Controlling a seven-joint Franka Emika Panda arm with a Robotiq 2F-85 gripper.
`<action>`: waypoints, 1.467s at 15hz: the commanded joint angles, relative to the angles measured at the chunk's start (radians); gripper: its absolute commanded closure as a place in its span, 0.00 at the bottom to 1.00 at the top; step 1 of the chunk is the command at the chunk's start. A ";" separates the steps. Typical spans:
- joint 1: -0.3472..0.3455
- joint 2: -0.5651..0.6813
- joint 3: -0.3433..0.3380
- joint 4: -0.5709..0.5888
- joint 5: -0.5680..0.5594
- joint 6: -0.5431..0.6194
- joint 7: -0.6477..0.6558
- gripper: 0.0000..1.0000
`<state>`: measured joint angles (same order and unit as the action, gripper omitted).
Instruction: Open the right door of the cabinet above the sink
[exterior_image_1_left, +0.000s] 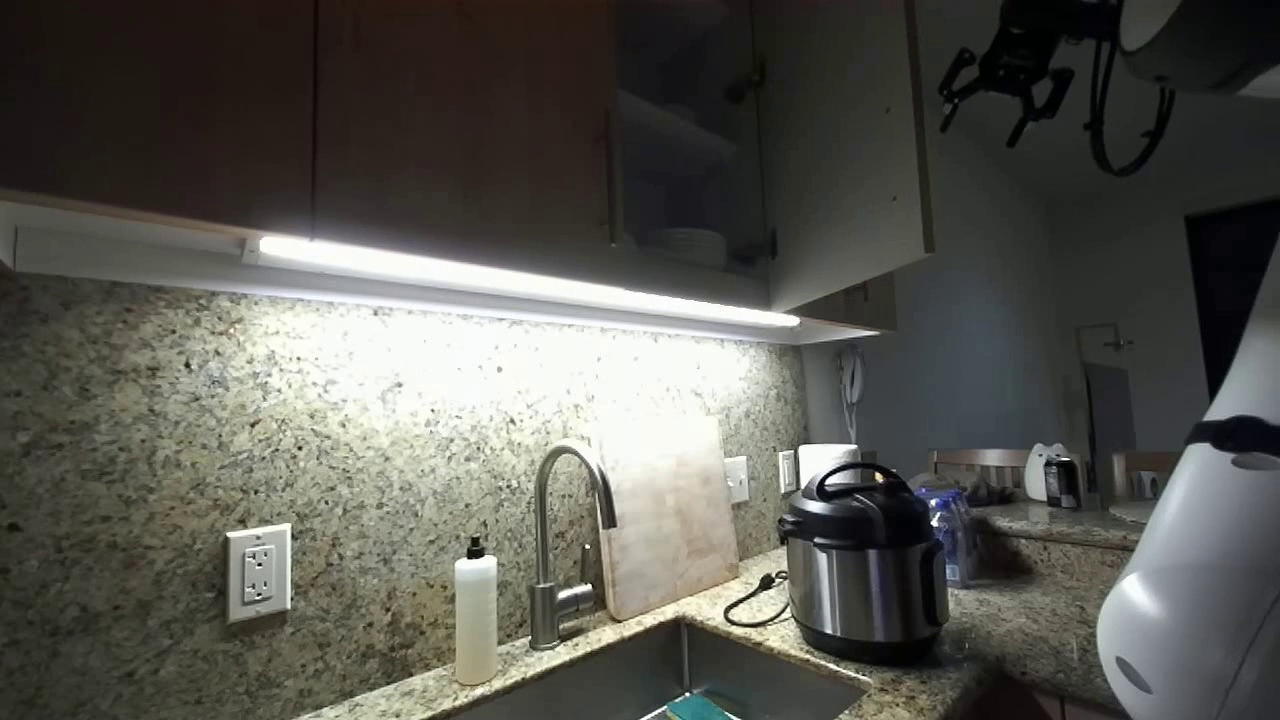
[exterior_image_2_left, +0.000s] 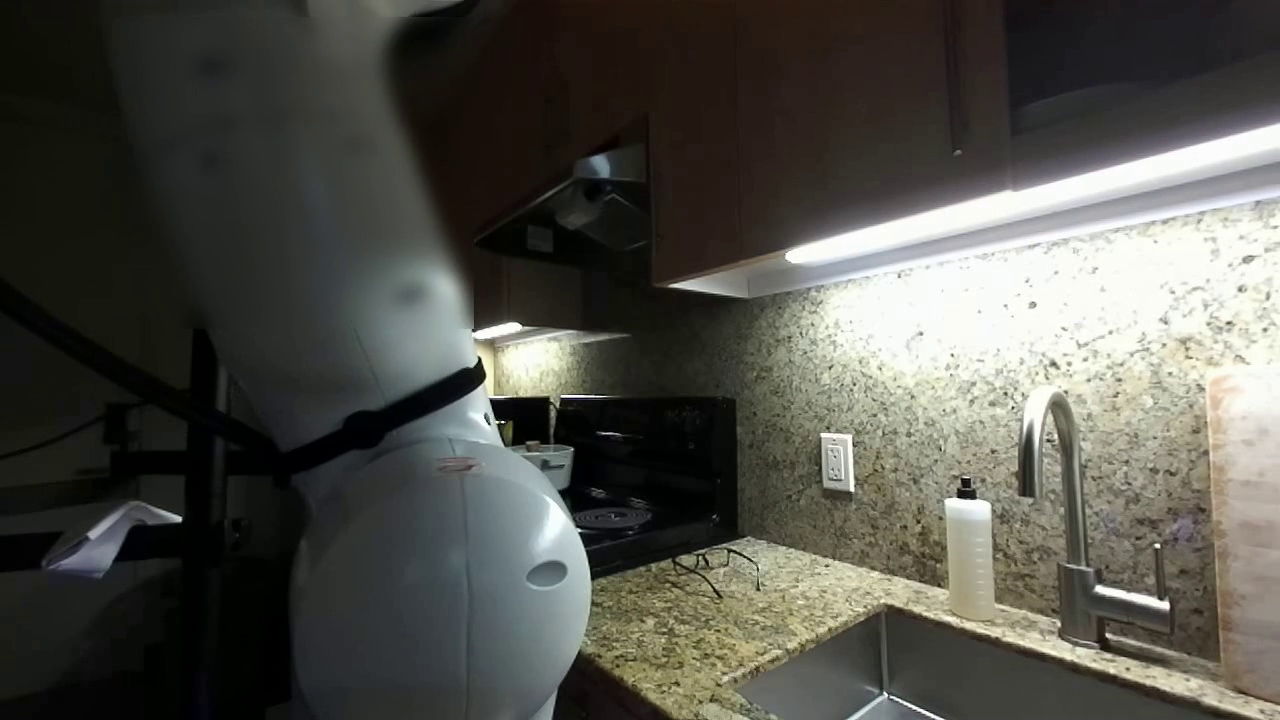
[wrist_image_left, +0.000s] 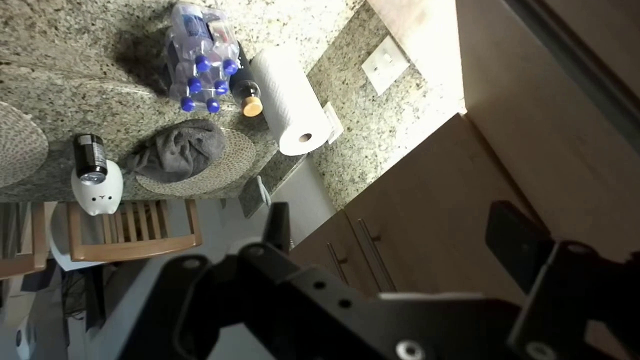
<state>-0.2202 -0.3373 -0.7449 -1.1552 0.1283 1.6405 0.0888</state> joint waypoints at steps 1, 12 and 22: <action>0.008 0.046 -0.028 0.050 0.019 0.008 0.027 0.00; -0.003 -0.119 0.056 0.064 0.000 -0.015 -0.025 0.00; -0.017 -0.270 0.181 0.112 -0.057 -0.247 -0.123 0.00</action>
<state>-0.2265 -0.5962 -0.6222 -1.0720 0.1056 1.4501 0.0276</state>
